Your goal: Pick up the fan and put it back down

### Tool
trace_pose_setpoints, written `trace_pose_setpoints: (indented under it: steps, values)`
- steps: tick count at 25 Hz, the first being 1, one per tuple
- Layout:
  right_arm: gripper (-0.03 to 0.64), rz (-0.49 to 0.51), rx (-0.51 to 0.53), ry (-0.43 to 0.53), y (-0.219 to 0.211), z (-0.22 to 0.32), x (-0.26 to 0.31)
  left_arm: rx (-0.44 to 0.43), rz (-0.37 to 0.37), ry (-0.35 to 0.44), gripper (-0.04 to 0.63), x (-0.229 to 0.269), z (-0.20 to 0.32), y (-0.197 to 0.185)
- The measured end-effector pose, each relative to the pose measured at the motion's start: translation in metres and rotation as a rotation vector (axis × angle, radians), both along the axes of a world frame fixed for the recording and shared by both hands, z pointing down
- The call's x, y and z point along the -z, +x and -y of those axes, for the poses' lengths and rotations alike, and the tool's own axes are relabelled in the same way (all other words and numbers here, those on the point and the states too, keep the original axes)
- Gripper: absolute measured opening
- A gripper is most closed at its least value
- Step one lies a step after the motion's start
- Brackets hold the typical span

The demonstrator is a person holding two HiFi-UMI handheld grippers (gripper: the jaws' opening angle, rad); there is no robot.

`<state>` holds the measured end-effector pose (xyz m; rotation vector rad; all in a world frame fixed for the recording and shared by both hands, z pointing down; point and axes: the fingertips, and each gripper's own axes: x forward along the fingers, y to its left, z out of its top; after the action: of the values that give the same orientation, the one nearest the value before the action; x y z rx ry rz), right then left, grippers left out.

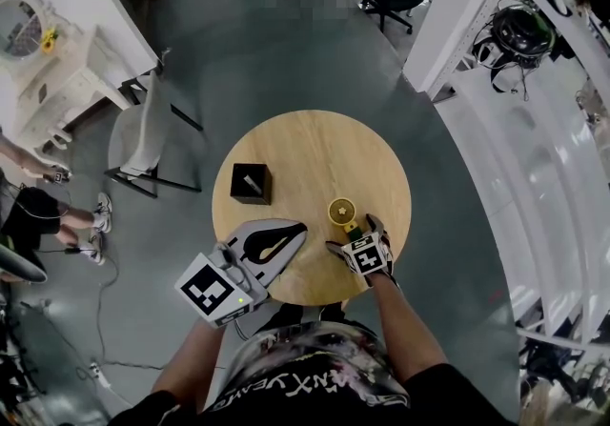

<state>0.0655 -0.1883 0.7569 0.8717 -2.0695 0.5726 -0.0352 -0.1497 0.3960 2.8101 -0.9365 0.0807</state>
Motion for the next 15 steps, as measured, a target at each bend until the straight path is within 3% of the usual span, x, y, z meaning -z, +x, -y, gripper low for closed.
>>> trace_pose_setpoints:
  steps: [15]
  values:
    - [0.584,-0.040,0.001,-0.008,0.0014,-0.0029,-0.0008,-0.007,-0.003,0.002,0.018,0.0015,-0.0018,0.0024]
